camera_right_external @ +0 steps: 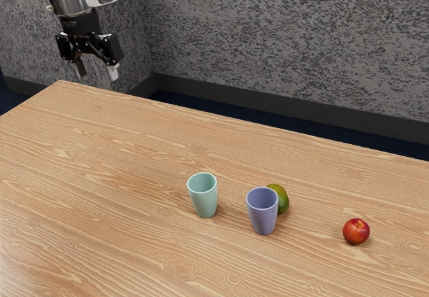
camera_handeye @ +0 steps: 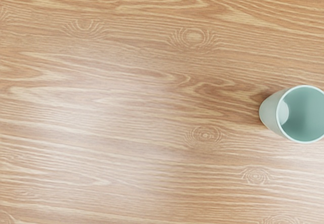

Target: Place the left cup onto the right cup

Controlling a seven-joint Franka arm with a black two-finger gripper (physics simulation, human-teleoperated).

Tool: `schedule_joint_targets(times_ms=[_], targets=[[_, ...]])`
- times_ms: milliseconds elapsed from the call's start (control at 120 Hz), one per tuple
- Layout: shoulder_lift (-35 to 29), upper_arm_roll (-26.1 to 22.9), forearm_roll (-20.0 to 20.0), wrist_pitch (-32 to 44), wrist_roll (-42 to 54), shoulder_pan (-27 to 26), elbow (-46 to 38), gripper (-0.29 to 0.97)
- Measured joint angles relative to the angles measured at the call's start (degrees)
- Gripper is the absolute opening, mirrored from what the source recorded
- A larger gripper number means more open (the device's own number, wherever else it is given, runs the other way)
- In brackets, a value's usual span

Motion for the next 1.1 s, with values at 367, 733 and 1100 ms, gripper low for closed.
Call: schedule_joint_targets(times_ms=[367, 733, 1100], targets=[[2.27, -0.25, -0.05, 1.06, 0.61, 1.06, 0.25, 0.65], [11.72, -0.36, -0.15, 5.24, 0.95, -1.48, 0.85, 0.65], [13.90, -0.28, -0.18, 8.05, 1.22, -7.04, 0.16, 0.65]])
